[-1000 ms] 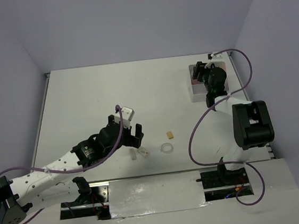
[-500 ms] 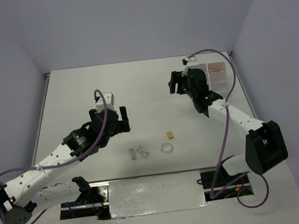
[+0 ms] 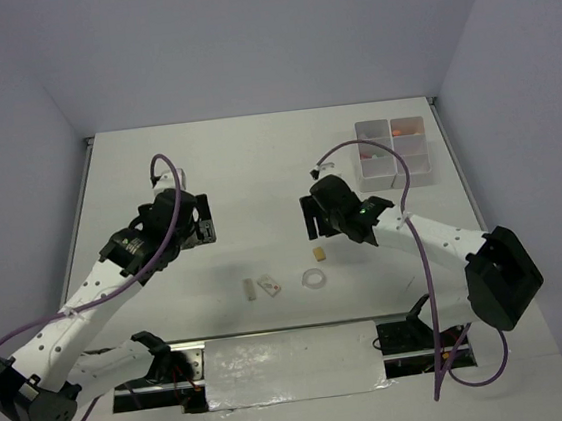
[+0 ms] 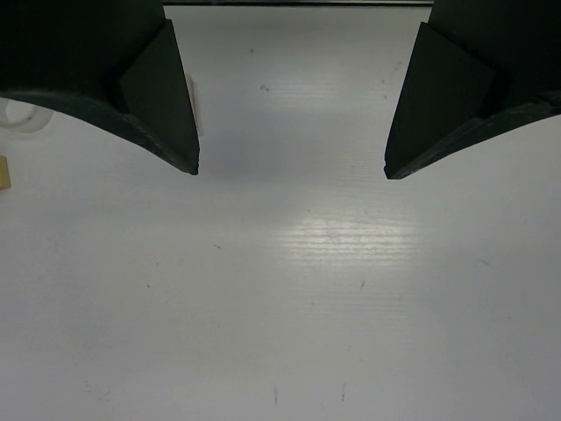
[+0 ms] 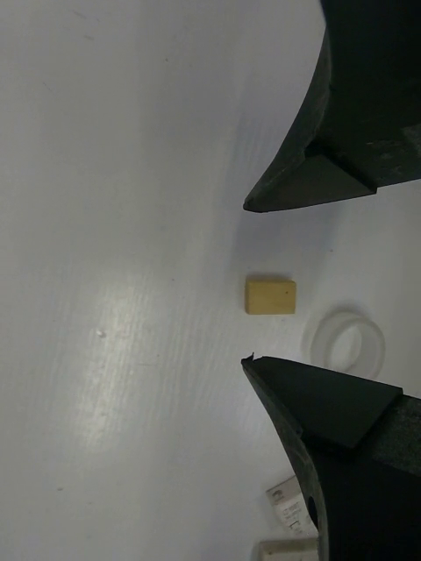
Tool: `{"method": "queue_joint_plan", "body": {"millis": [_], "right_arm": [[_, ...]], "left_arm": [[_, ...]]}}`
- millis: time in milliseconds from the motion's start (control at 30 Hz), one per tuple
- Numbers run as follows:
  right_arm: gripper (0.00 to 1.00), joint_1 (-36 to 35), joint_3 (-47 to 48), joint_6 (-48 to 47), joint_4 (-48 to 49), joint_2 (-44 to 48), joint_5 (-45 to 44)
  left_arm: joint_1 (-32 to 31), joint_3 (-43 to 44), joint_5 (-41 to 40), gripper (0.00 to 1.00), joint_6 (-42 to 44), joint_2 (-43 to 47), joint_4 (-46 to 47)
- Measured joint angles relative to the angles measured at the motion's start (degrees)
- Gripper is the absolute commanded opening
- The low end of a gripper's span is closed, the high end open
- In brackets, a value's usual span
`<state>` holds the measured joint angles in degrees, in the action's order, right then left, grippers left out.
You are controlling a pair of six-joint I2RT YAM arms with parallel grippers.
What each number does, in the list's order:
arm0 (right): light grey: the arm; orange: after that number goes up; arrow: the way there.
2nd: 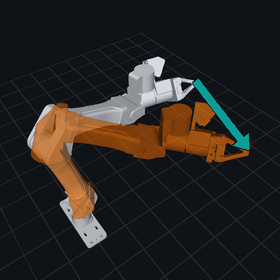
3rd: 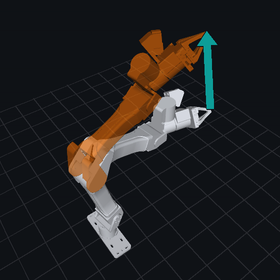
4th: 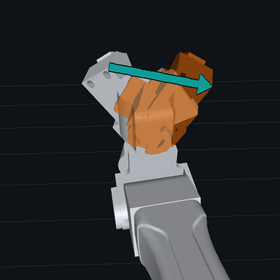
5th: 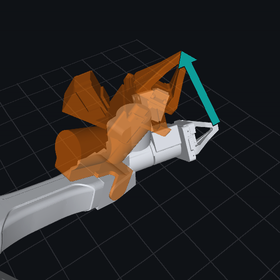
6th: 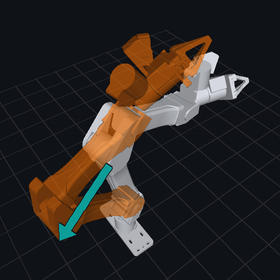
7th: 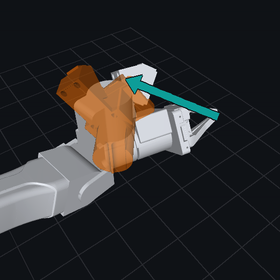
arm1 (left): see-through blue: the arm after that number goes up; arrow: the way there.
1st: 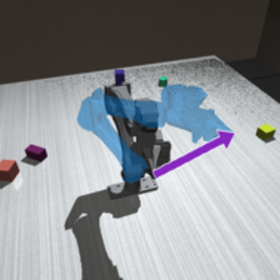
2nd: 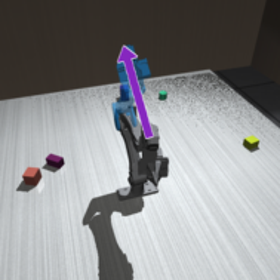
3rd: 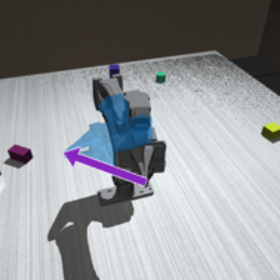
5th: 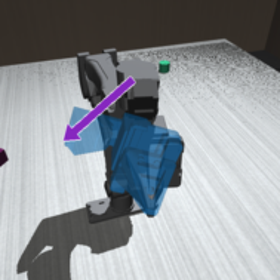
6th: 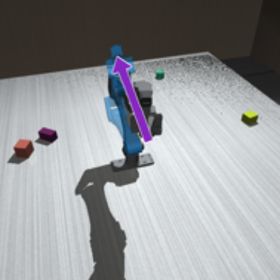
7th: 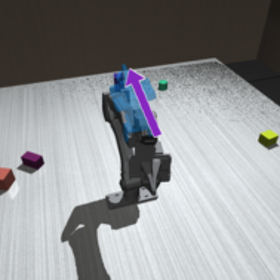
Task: Sort the stationery into containers
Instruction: Pick up the stationery from the center of the board.
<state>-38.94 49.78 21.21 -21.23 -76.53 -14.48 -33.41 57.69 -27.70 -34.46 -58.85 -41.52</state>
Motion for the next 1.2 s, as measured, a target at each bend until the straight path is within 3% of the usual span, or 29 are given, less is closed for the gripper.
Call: {"method": "queue_joint_plan", "body": {"millis": [300,700,800,833,900,1100,1200], "right_arm": [[0.64,-3.67,-0.90,0.72,-0.85,-10.47,2.54],[0.53,-4.87,-1.07,1.57,-0.85,-14.14,4.66],[0.39,-4.96,-1.18,1.57,-0.90,-14.73,4.28],[0.23,-4.94,-1.18,1.57,-0.94,-14.73,4.00],[0.00,-4.94,-1.18,1.44,-1.09,-14.71,3.28],[0.00,-3.89,-0.35,1.11,-1.79,-14.16,3.41],[0.00,0.52,2.95,-0.48,-2.93,-13.44,4.68]], "left_arm": [[-0.02,-4.61,0.13,0.99,5.75,5.55,0.33],[-0.07,-4.63,1.05,0.99,6.21,5.90,0.44],[-0.07,-4.63,1.36,0.99,6.38,6.67,0.59],[-0.07,-4.63,1.53,0.99,6.64,6.82,0.74],[-0.13,-4.63,1.75,0.99,7.19,6.95,0.90],[-0.17,-4.63,2.32,0.99,7.52,6.95,1.25],[-0.17,-4.66,2.34,0.99,7.54,7.13,1.29]]}}
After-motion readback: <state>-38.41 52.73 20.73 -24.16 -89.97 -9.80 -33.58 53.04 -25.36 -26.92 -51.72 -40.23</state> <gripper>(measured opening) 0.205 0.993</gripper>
